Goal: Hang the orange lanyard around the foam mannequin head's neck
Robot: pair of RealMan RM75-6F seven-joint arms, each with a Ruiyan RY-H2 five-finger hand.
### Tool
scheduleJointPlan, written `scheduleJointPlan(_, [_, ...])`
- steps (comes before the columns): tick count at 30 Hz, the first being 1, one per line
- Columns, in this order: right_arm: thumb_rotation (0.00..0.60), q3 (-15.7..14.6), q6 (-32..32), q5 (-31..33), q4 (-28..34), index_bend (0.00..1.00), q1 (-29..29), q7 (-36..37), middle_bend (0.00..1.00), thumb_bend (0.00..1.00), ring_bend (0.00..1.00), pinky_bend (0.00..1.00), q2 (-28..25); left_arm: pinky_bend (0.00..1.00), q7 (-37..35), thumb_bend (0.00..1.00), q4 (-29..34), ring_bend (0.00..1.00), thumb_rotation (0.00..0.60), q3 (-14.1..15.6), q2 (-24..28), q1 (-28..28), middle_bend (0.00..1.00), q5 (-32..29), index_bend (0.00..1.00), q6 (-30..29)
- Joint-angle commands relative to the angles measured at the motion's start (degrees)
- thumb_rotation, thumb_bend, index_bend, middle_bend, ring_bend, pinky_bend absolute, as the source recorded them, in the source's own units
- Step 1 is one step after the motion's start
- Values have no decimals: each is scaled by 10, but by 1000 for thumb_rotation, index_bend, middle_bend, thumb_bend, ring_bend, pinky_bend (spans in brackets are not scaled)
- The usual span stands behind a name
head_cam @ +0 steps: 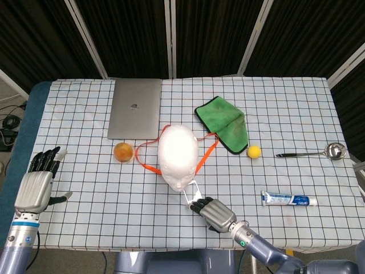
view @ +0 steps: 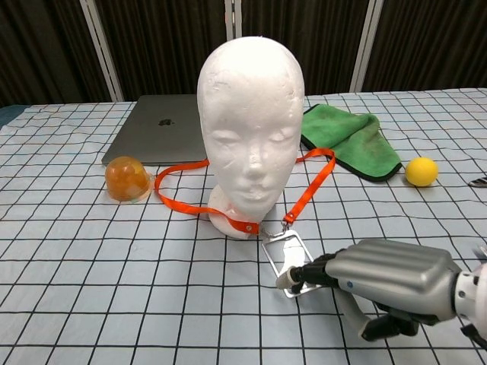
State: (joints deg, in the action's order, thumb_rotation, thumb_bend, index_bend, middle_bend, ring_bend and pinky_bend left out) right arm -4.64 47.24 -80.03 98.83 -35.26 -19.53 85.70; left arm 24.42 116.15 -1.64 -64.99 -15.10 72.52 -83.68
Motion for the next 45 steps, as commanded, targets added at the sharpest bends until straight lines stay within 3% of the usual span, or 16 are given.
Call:
scheduleJointPlan(1, [600,-20,-6,-20,18,164,1,9,205,1000,174,236,-17,0,-2,28,1,0,600,-2,0,2,0,3,0,0])
scheduleJointPlan(19, [600,-86,-28,-88,78,164,-1,52,209,1000,174,242,-81,0,-4,28,0,0,600,-6,1,8,0,7,0,8])
scheduleJointPlan(31, [600,-93,23,-161,121,164,2,93,209,1000,174,240,-132,0,3,28,0,0,600,-10,-3,11,0,10,0,10])
scheduleJointPlan(37, [600,-90,120,-218,110,164,26,94,209,1000,174,239,-188,0,-1,28,-4,0,600,-9,-3,15,0,16,0,8])
scheduleJointPlan(43, [600,-98,254,-272,52,165,78,115,209,1000,174,229,-253,0,-12,28,-10,0,600,-5,-4,21,0,33,0,4])
scheduleJointPlan(45, [600,-100,307,-280,19,165,105,136,203,918,173,209,-264,0,-16,29,-12,0,600,-1,-6,25,0,45,0,-1])
